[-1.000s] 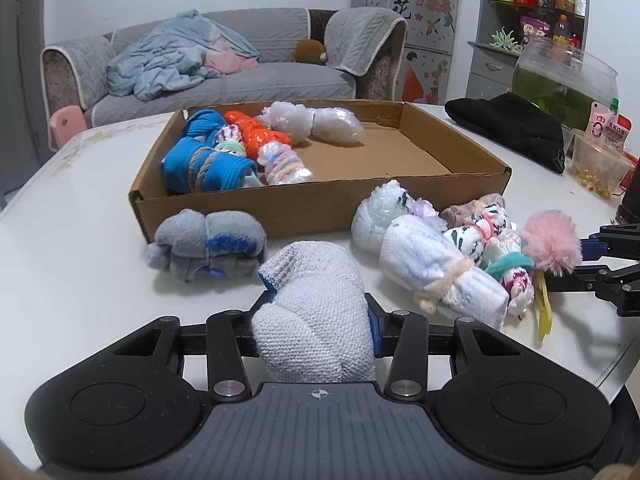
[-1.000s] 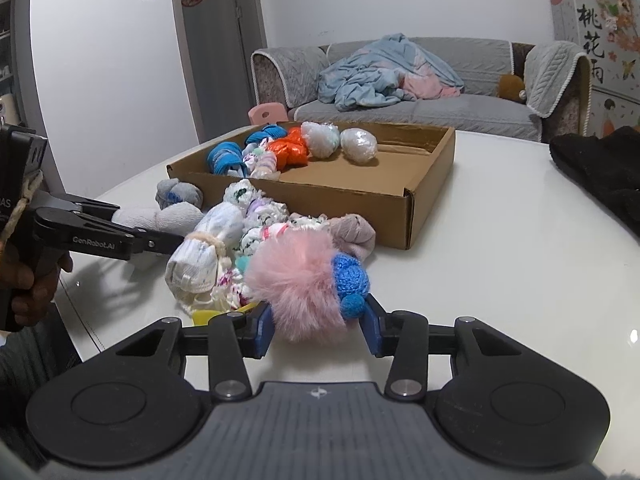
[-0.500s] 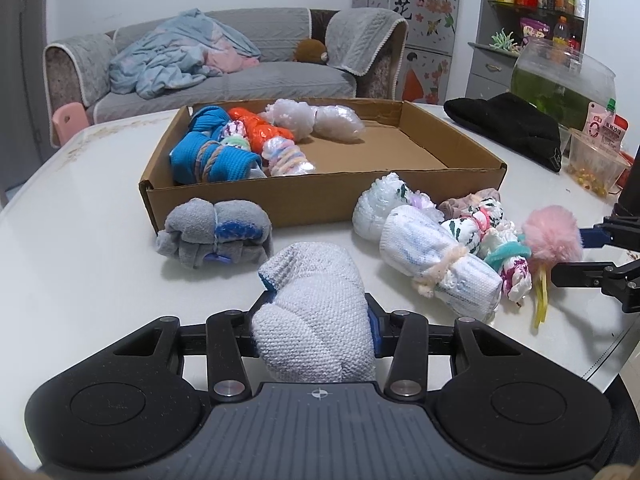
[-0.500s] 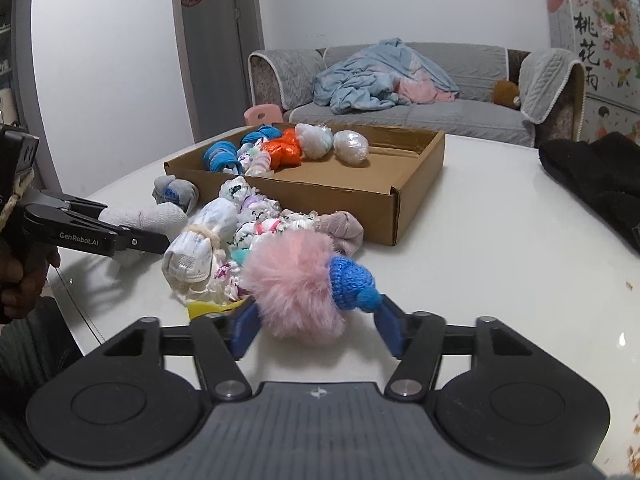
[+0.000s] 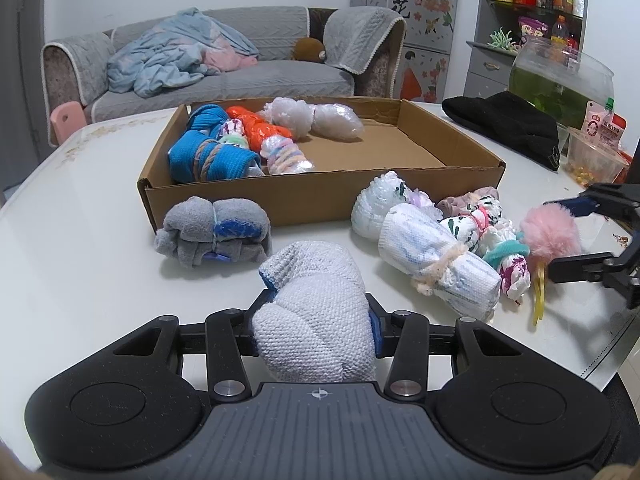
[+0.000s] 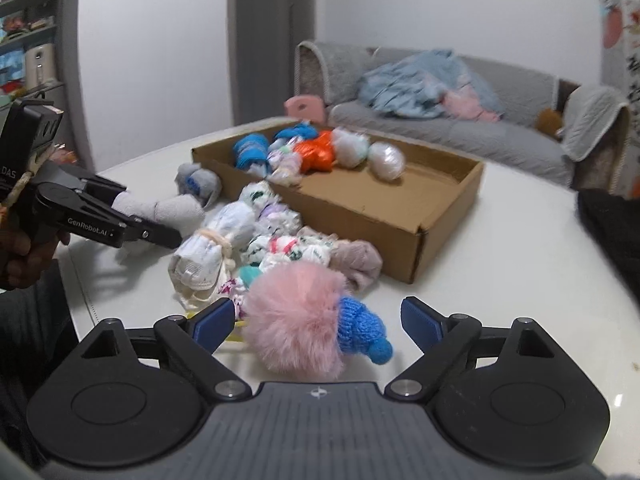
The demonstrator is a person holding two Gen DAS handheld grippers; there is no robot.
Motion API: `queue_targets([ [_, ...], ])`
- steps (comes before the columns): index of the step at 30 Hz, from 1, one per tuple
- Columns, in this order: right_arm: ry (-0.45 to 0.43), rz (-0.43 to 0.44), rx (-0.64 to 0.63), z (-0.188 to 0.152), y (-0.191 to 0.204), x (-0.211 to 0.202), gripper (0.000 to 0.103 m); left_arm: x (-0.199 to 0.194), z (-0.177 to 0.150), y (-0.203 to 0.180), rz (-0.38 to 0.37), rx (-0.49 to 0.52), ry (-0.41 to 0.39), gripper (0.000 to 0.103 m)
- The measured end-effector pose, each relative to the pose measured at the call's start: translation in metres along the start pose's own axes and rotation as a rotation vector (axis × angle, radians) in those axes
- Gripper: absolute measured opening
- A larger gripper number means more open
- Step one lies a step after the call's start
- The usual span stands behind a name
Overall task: Organize objects
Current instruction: 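Lift the grey sock and pink pompom hat toward the tray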
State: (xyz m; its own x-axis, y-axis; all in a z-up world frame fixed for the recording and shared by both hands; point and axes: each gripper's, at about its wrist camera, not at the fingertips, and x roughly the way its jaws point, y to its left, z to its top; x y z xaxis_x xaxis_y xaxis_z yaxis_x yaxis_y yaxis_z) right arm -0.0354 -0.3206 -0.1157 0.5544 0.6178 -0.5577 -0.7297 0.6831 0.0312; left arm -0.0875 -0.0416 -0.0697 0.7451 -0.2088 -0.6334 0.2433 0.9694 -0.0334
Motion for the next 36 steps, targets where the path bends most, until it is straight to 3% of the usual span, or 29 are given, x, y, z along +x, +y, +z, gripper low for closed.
queue_targets([
  [3,0.032,0.066,0.046,-0.001,-0.006,0.010,0.044,0.000,0.000,0.000,-0.004,0.006,0.000,0.052],
  [6,0.024,0.071,0.069,-0.006,-0.003,0.008,0.039,-0.001,0.000,-0.002,-0.010,0.013,0.000,0.051],
  [14,-0.027,0.060,0.128,-0.007,-0.007,-0.027,0.038,-0.015,0.013,-0.003,-0.011,0.036,-0.025,0.051],
  [22,-0.182,0.021,0.164,0.051,-0.032,-0.056,0.038,-0.031,0.068,-0.002,-0.013,0.084,-0.107,0.051],
  [28,-0.213,0.015,0.124,0.100,-0.052,-0.031,0.038,-0.020,0.118,-0.002,-0.005,0.142,-0.153,0.051],
  [36,-0.187,-0.001,0.121,0.135,-0.080,0.017,0.039,0.019,0.162,-0.003,-0.004,0.171,-0.132,0.051],
])
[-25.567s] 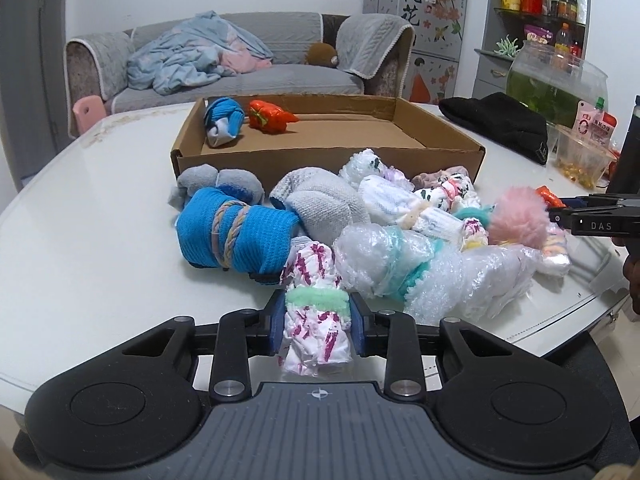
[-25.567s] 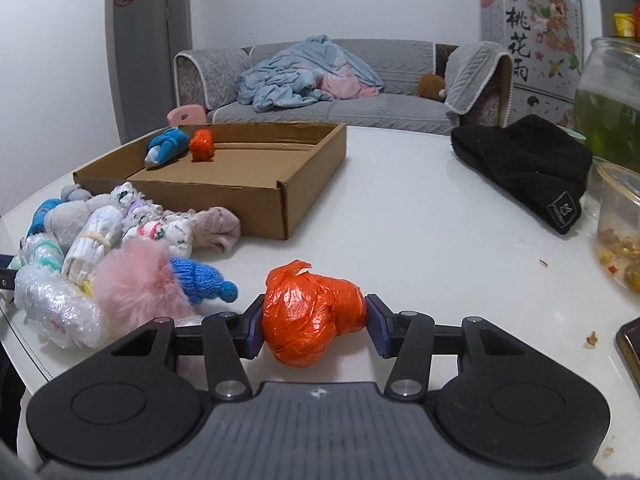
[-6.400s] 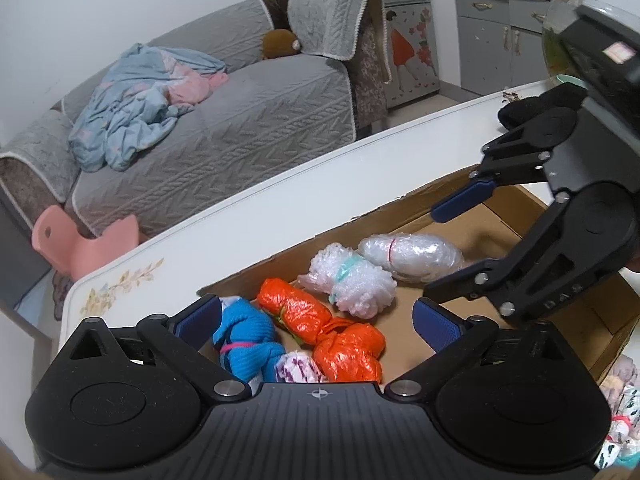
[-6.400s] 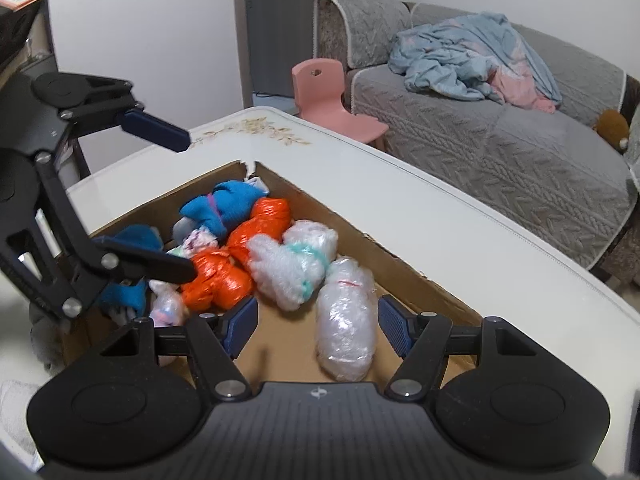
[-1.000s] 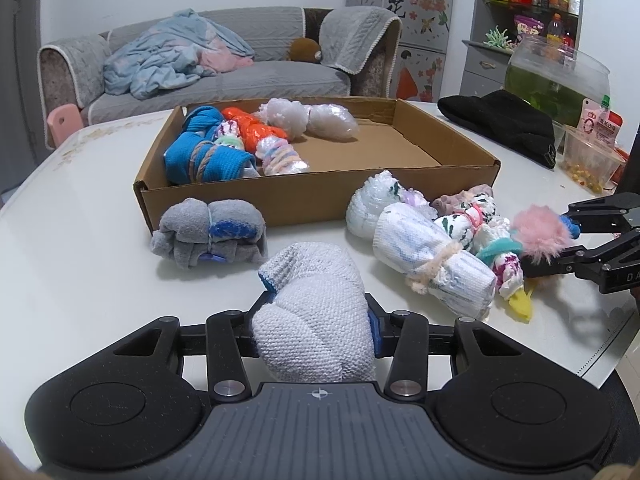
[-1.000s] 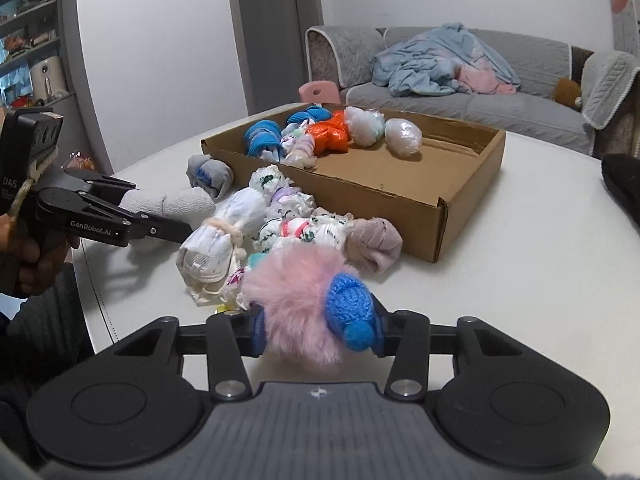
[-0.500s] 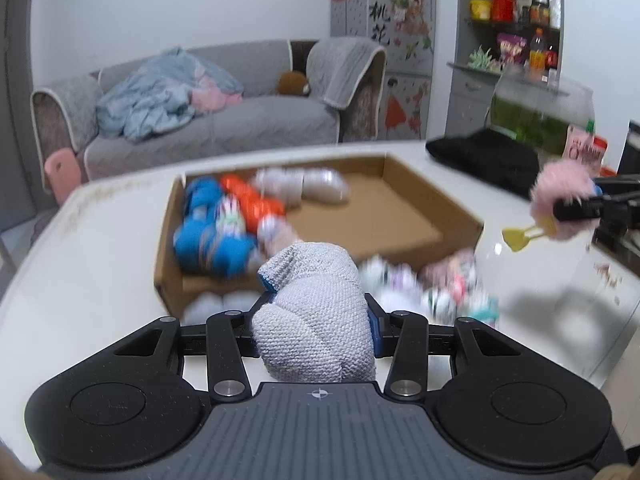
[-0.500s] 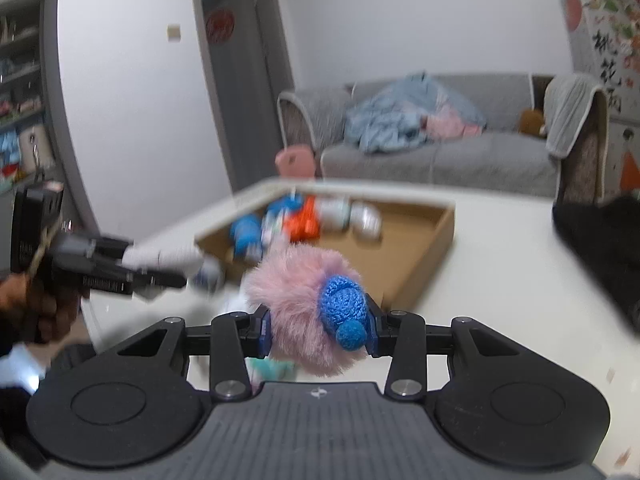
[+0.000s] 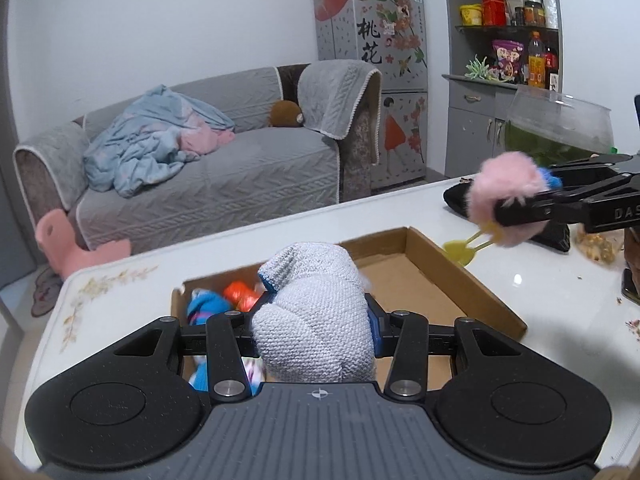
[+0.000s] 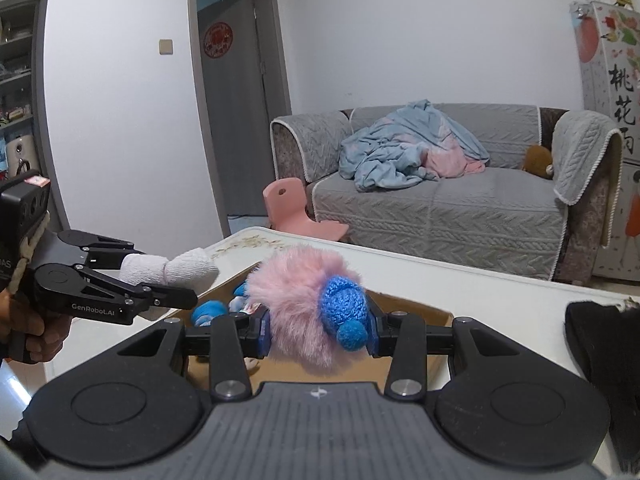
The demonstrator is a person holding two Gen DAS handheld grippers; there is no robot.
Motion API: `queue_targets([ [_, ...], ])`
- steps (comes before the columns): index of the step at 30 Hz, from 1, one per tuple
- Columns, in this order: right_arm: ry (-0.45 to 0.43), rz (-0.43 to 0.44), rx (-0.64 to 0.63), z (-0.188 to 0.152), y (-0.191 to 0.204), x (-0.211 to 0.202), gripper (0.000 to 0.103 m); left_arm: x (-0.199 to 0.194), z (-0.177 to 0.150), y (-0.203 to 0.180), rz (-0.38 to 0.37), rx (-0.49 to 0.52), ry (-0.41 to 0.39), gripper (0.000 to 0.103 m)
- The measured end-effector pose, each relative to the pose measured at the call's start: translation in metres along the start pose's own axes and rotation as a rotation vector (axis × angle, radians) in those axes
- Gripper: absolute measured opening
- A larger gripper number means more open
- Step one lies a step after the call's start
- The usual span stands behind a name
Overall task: Organize objects
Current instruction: 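Lift the grey sock and pink pompom hat toward the tray, then lower the grey sock and pink pompom hat into the tray and open both grippers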
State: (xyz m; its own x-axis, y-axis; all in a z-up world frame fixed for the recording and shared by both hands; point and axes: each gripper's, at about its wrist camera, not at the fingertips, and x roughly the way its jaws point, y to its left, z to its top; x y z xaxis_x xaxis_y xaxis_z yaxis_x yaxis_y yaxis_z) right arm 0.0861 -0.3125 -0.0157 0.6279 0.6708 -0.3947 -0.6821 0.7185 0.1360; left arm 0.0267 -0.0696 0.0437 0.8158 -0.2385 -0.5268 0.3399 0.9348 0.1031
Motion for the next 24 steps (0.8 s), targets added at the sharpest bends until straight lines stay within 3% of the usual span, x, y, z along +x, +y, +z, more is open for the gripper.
queue_targets([
  [13,0.078,-0.067,0.046,0.005,-0.035,0.041,0.039,0.102,0.031,-0.029,-0.093,0.061,0.051,0.051],
  [24,0.174,-0.109,0.077,-0.006,-0.052,0.079,0.039,0.172,0.024,-0.037,-0.067,0.123,0.131,0.051],
])
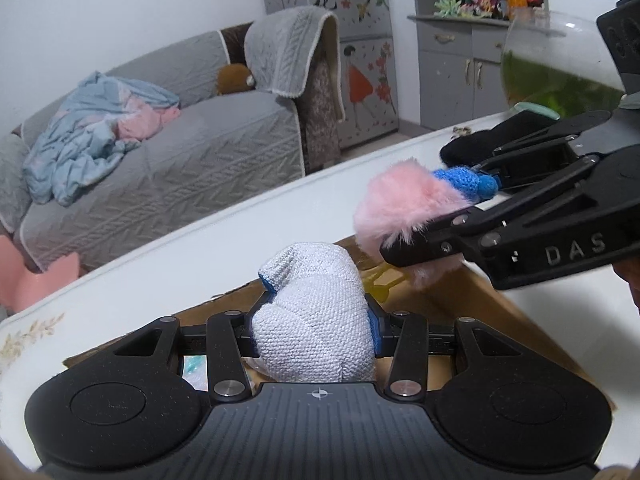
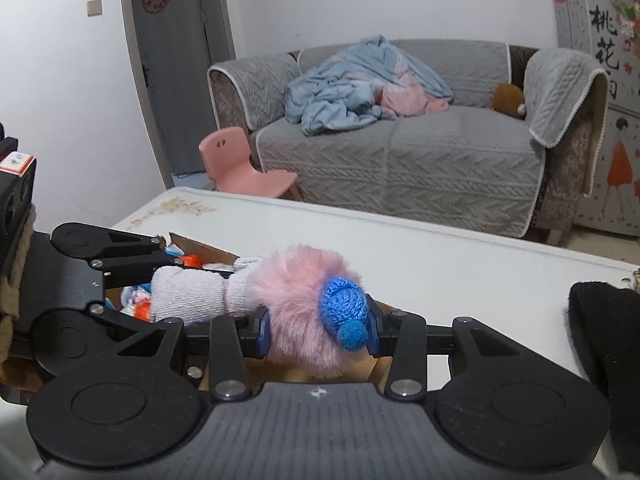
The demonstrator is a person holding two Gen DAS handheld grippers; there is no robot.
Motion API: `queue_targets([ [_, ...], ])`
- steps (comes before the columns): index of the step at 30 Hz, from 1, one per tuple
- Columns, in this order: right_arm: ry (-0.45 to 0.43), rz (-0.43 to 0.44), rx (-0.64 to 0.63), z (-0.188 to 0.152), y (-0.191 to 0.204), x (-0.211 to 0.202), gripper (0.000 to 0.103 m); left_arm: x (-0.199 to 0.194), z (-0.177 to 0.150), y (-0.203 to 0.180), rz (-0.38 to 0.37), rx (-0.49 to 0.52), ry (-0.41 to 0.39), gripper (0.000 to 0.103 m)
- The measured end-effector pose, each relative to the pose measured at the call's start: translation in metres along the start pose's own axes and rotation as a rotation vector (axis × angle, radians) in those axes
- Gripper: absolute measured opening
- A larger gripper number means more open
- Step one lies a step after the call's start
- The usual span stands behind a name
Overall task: Organize objects
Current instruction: 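Lower the grey sock and pink pompom hat into the tray and open both grippers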
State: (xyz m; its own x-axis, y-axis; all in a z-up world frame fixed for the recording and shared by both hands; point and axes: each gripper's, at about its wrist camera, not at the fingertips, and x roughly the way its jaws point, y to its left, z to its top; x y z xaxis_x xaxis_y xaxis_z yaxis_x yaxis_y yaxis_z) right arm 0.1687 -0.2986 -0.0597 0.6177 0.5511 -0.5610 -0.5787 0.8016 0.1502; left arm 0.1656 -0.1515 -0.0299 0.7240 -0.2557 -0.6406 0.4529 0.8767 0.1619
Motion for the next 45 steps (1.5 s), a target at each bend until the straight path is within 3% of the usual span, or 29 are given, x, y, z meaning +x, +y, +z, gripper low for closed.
queue_targets([
  [8,0.068,-0.006,-0.048,-0.003,0.007,0.021,0.041,0.019,0.000,0.000,0.021,0.032,0.046,0.052],
  [15,0.075,-0.014,-0.058,-0.006,0.008,0.022,0.046,0.023,-0.001,-0.002,0.033,0.068,0.066,0.055],
  [22,0.070,-0.015,-0.044,-0.005,0.008,0.021,0.050,0.019,-0.002,-0.006,0.066,0.114,0.047,0.078],
  [36,0.063,-0.013,-0.055,0.000,0.012,0.019,0.050,0.005,0.003,-0.010,0.063,0.128,0.036,0.083],
  [45,0.076,0.003,-0.083,0.005,0.017,0.013,0.053,-0.007,0.004,-0.001,0.070,0.120,0.090,0.088],
])
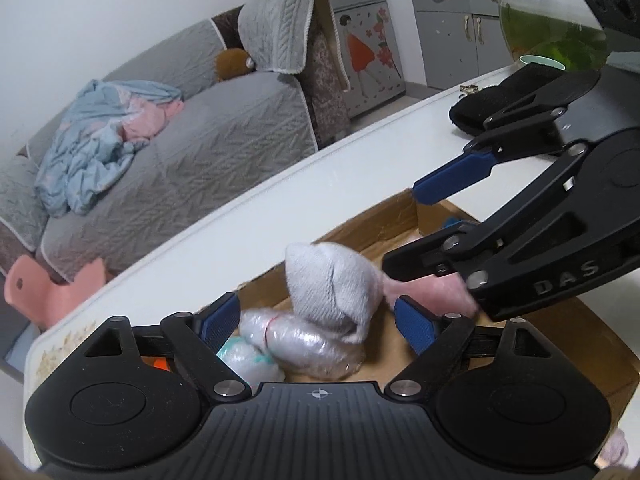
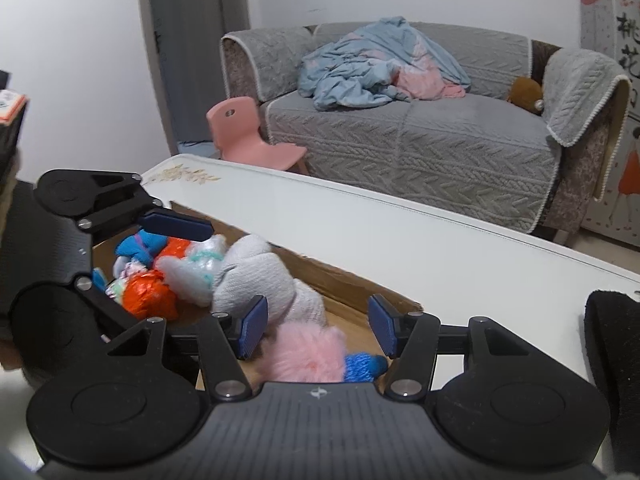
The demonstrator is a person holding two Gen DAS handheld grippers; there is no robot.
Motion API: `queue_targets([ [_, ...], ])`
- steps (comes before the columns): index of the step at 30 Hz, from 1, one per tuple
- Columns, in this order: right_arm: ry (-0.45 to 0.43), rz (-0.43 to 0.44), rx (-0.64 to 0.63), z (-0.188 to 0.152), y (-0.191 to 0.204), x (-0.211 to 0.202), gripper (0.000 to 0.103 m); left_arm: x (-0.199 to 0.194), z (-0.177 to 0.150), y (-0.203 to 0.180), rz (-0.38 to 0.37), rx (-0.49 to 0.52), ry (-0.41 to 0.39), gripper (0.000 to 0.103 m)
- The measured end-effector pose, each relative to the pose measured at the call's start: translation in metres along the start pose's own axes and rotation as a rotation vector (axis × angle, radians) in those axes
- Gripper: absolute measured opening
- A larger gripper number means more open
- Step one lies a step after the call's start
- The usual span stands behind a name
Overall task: Organize objects
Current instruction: 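Lower the grey sock and pink pompom hat into the tray and open both grippers, then withdraw both tools from the tray back toward the remaining socks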
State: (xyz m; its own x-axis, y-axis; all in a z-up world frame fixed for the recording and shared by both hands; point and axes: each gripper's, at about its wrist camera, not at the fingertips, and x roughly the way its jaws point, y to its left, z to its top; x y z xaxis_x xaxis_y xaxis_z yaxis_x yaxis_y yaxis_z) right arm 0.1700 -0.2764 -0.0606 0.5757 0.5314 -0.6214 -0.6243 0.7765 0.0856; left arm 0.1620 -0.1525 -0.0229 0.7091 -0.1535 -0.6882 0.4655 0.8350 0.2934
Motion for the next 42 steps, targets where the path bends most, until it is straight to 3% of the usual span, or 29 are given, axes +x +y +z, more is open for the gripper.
queue_targets([
  [8,0.081,0.016,-0.082,0.002,0.008,0.002,0.056,0.002,-0.002,0.009,-0.019,-0.009,0.069,0.088],
  [31,0.092,-0.006,-0.098,0.002,0.015,-0.003,0.071,-0.007,-0.007,0.002,-0.022,0.014,0.087,0.088],
  [37,0.102,-0.015,-0.106,-0.002,0.019,-0.005,0.077,-0.016,-0.014,0.017,-0.019,-0.073,0.090,0.088],
  [42,0.084,-0.035,-0.090,-0.011,0.025,-0.021,0.082,-0.048,-0.034,0.032,0.018,-0.127,0.056,0.089],
])
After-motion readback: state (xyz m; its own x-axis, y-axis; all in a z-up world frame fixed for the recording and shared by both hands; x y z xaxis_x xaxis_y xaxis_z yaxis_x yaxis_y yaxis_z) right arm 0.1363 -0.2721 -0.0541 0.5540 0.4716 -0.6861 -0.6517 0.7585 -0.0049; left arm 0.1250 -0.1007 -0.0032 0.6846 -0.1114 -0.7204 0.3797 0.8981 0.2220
